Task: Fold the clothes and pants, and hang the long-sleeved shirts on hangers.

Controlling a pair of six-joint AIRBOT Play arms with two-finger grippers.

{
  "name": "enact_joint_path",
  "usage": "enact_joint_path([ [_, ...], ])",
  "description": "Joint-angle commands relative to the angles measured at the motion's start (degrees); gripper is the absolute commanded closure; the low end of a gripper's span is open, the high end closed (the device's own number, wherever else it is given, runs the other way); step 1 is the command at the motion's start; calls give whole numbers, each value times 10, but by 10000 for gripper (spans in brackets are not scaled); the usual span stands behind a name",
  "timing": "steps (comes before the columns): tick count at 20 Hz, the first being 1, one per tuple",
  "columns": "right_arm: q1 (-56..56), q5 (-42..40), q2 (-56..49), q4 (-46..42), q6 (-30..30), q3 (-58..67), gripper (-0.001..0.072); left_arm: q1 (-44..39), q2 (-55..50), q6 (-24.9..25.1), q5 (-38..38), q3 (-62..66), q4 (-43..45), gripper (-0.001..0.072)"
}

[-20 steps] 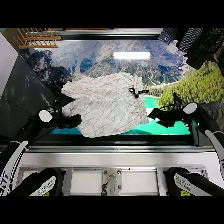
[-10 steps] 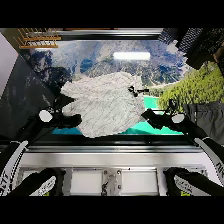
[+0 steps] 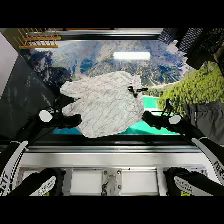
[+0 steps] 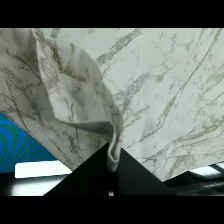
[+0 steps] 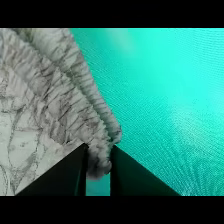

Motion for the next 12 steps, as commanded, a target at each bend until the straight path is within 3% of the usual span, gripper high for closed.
enact_joint_path([
  [1, 1, -5, 1, 2, -9, 1, 635, 0, 0, 1, 0, 0, 0, 702],
  [3, 0, -7, 7, -3, -28, 5, 696, 1, 1, 1, 0, 3, 1, 703],
  [6, -1, 35, 48, -98, -35, 64, 697, 40, 9, 6, -33, 64, 1, 702],
  [9, -5, 145, 116, -229, -35, 194, 696, 95, 76, 11, -56, 188, 1, 702],
  [12, -5, 242, 183, -294, -35, 341, 696, 134, 159, 11, -60, 336, -1, 703],
])
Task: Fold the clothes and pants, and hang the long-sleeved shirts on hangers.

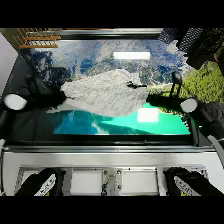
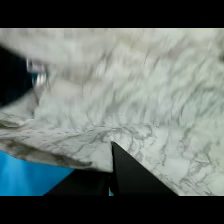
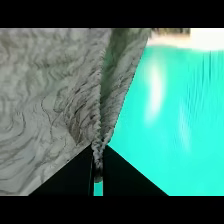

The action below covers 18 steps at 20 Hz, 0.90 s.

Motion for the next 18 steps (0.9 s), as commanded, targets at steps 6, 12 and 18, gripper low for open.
enact_joint_path([
  [6, 0, 157, 205, -88, 31, 266, 696, 45, 213, 2, -1, 322, -1, 703],
  [12, 0, 202, 312, -88, 91, 266, 696, 45, 264, 0, 56, 383, -2, 703],
  [18, 0, 324, 283, -88, 193, 267, 696, 45, 105, -10, 26, 407, -8, 703],
])
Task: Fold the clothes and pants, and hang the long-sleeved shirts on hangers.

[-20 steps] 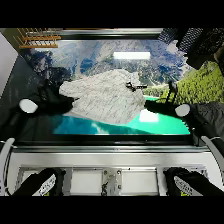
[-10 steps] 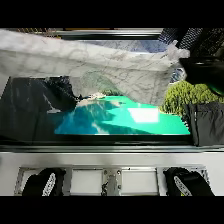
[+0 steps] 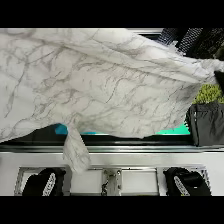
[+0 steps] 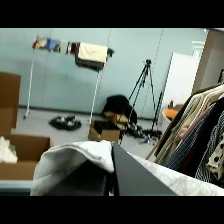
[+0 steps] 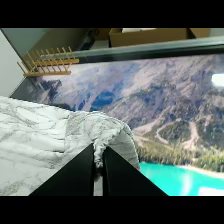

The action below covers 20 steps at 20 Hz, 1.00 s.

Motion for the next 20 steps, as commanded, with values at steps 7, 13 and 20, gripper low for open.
enact_joint_path([
  [7, 1, 156, -284, -41, 42, 1, 696, -83, -395, -9, -44, 10, 1, 703],
  [13, 0, -27, -465, -71, 30, 28, 695, -73, -511, -29, -56, 10, 0, 703],
  [20, 0, -51, -468, -90, 13, 27, 695, -67, -467, 0, -106, -59, 6, 703],
])
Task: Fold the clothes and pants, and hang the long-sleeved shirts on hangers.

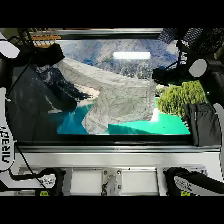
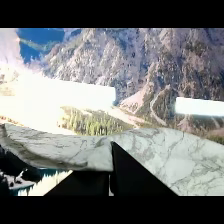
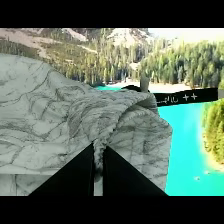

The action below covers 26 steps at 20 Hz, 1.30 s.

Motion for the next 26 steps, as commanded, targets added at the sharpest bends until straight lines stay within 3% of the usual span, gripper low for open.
enact_joint_path([
  [1, 0, -4, -5, -21, -13, 1, 695, 1, 37, 12, -2, -71, 1, 703],
  [5, 1, 52, 26, -45, -43, -23, 695, 2, 131, 26, 10, -193, 1, 703],
  [10, 1, 56, 90, -46, -56, -171, 695, 2, 238, 41, 20, -362, 21, 703],
  [20, 2, -179, 98, 26, -56, -458, 693, 2, 264, 39, 135, -665, 22, 702],
  [26, 2, -202, 93, 72, -56, -468, 683, 1, 264, 39, 155, -703, 9, 702],
])
